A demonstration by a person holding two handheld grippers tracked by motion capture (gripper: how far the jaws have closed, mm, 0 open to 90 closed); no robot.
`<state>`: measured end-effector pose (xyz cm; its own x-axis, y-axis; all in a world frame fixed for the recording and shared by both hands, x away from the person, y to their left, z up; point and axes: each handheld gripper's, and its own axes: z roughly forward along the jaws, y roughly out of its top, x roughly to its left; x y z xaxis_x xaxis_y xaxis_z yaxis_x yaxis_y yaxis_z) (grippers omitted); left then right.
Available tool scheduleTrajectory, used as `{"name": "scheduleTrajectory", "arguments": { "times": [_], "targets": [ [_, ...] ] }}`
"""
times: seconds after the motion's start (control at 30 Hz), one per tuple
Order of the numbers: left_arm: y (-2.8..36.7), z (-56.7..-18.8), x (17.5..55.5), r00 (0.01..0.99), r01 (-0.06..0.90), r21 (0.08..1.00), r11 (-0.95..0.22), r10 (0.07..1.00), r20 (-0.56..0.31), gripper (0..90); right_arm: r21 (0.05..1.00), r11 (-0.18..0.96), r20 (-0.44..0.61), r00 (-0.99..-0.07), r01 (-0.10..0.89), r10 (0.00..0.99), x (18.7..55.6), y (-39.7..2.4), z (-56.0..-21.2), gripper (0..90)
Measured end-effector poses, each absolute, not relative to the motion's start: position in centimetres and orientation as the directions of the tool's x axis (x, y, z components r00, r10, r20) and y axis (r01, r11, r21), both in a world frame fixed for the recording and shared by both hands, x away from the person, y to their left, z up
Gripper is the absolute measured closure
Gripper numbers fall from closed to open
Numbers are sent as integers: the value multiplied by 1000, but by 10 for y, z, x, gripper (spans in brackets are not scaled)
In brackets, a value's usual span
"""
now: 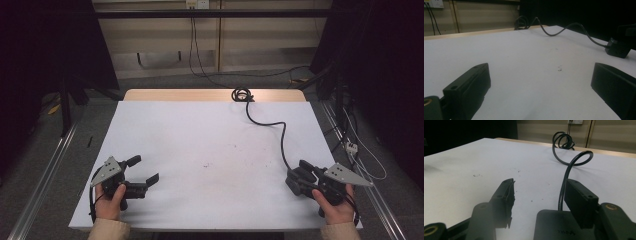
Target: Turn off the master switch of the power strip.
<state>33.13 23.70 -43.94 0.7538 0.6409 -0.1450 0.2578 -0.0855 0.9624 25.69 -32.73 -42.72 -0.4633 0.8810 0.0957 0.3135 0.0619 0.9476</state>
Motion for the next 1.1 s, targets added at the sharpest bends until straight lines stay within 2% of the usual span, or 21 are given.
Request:
{"name": "scheduleTrajectory", "arguments": {
  "times": [0.63, 1.1],
  "targets": [
    [237, -439, 331, 756, 256, 962, -91, 640, -141, 21, 949, 64, 101, -489, 310, 866, 257, -333, -425, 645],
    [237, -439, 331, 758, 254, 963, -94, 638, -138, 22, 946, 67, 104, -492, 318, 865, 256, -337, -424, 740]
  ]
}}
